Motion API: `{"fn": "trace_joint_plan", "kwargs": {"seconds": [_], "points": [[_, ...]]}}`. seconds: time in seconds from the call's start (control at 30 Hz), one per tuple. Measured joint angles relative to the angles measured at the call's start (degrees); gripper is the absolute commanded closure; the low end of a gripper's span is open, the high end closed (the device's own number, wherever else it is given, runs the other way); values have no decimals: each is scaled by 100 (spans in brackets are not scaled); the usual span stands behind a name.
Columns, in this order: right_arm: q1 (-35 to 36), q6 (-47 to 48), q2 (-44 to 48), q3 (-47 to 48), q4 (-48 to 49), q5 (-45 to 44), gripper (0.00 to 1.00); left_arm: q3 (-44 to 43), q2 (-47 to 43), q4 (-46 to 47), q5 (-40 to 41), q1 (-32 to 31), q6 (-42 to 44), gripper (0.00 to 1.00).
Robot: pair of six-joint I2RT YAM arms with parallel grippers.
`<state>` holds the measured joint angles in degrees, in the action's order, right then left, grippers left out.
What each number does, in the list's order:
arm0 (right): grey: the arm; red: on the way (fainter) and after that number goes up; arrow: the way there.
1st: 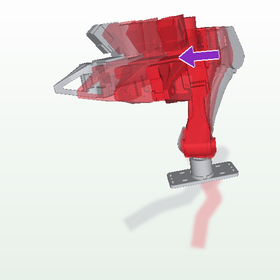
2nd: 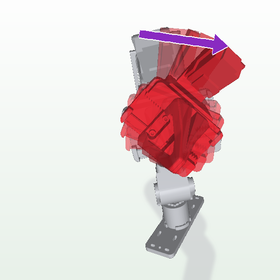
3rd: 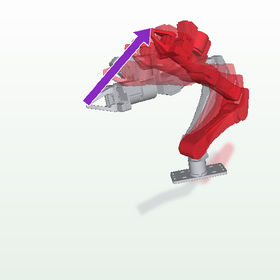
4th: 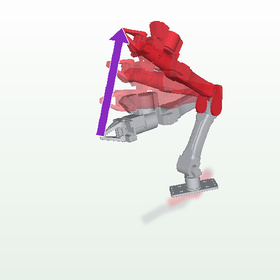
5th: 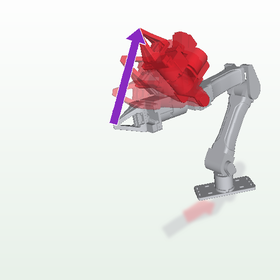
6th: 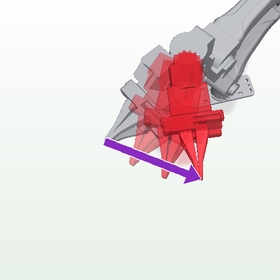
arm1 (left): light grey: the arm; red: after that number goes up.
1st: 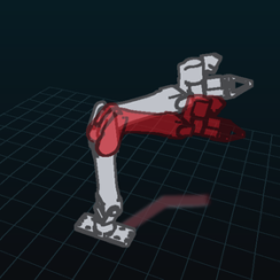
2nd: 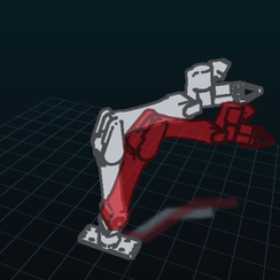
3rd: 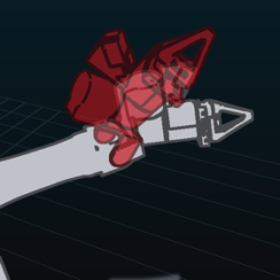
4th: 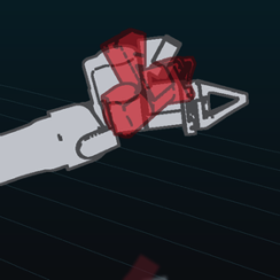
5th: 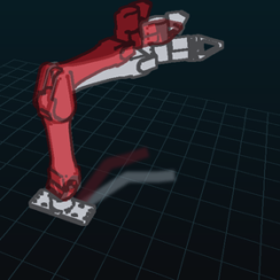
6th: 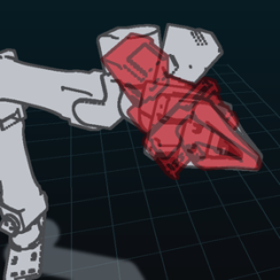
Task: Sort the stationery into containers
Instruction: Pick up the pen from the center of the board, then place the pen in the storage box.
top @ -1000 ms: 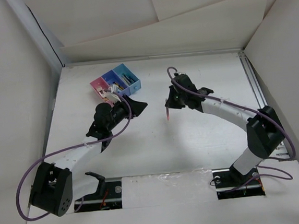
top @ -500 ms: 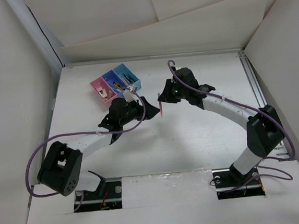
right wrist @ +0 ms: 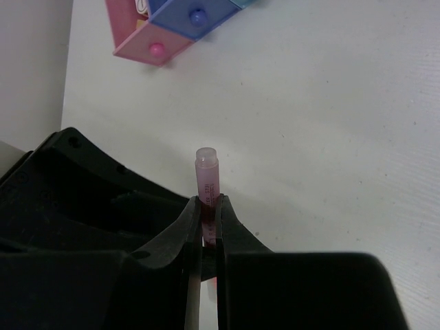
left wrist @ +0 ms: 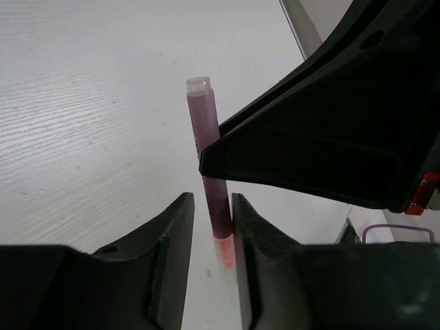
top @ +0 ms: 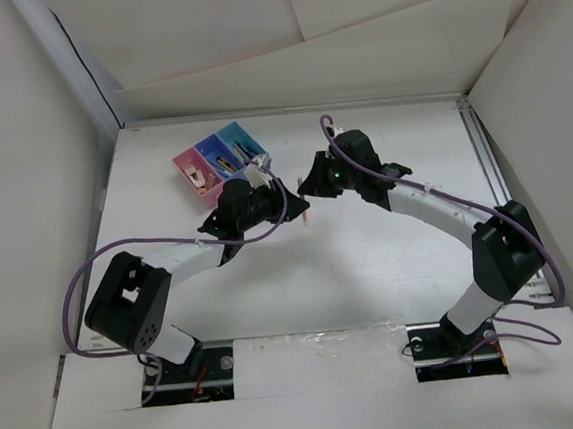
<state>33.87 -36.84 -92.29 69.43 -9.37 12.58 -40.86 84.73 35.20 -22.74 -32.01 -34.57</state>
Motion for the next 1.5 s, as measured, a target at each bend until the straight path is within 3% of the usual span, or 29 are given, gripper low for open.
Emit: {"fn": "trace_joint_plan", "kwargs": {"seconds": [0.13,0.2,0.33,0.37,0.47,0.6,0.83,1.1,1.27,1.5], "points": [[-4,-2,0,-74,94,4,100,-11,94,140,-52,-22,-107,92],[-9,-2,0,-92,131,2,100,-13,103,127,-33,-13,-149,93],[-50,-24,2,-105,190,42,66,-13,105,166,-4,-13,-201,94],[-85,-42,20,-120,214,83,51,-13,107,175,31,-15,-201,94],[-199,-70,256,-284,214,197,33,-22,140,184,133,-4,-219,94],[-538,-90,951,-595,214,227,21,-114,286,175,225,120,-352,94],[-1075,-44,2181,-1150,404,-28,21,-1117,831,-262,835,741,-621,94],[-1432,83,1827,-1797,459,39,21,-3268,2118,-946,1300,1749,-940,92],[-1480,107,1875,-1884,431,144,21,-4360,2868,-1692,1681,1814,-831,91],[-1510,111,2074,-1884,485,223,21,-4706,3178,-2341,2094,1814,-704,91]]}}
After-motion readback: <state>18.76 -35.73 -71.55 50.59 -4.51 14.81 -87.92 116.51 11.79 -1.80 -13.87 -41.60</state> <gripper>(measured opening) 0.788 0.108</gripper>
